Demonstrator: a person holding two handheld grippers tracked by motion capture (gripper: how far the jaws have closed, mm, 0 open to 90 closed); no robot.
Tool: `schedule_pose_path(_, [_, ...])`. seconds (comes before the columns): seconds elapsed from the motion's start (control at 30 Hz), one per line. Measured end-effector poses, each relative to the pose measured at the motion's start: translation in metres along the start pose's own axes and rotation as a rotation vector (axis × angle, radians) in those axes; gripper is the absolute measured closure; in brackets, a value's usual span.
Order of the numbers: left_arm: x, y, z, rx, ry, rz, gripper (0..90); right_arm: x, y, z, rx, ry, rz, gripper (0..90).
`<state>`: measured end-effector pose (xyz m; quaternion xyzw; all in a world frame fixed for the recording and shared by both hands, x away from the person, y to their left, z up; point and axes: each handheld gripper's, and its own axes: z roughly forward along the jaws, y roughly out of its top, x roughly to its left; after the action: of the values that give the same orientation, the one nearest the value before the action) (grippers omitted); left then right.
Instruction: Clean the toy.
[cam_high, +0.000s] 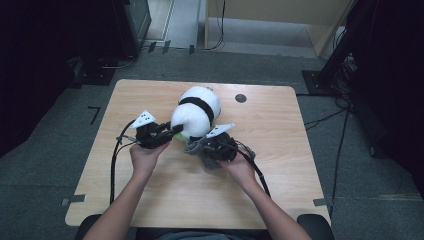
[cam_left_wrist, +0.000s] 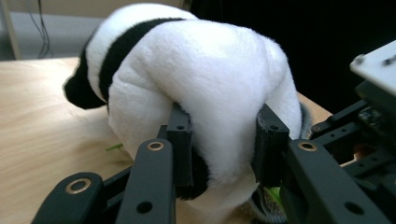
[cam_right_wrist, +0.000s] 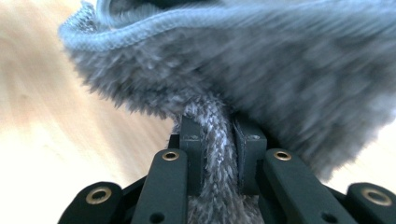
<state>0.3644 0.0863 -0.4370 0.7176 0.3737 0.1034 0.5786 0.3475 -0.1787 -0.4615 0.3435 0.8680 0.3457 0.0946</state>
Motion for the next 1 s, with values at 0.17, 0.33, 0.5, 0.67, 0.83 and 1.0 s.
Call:
schedule_pose_path(0.17, [0.004,0.001,-0.004,-0.01,0.019,0.001,65.9,-0.026,-0.007,-0.008,-0.028,0.065,0.143,78.0])
schedule_pose_path(0.33, [0.005,0.003,-0.007,-0.028,0.027,0.0,66.0,-0.035,-0.01,-0.018,-0.059,0.034,0.14,77.8])
schedule_pose_path(0.5, [0.011,0.005,-0.013,-0.039,0.055,0.003,66.2,-0.043,-0.014,-0.029,-0.088,0.007,0.155,77.9])
schedule_pose_path(0.67, [0.017,0.005,-0.017,-0.047,0.075,0.004,66.3,-0.052,-0.019,-0.041,-0.127,-0.017,0.174,77.8])
schedule_pose_path(0.83, [0.023,0.006,-0.021,-0.052,0.098,0.002,66.3,-0.06,-0.023,-0.049,-0.156,-0.043,0.192,77.4])
schedule_pose_path(1.0, [0.031,0.007,-0.026,-0.059,0.125,-0.002,66.3,-0.069,-0.03,-0.056,-0.179,-0.079,0.199,76.8])
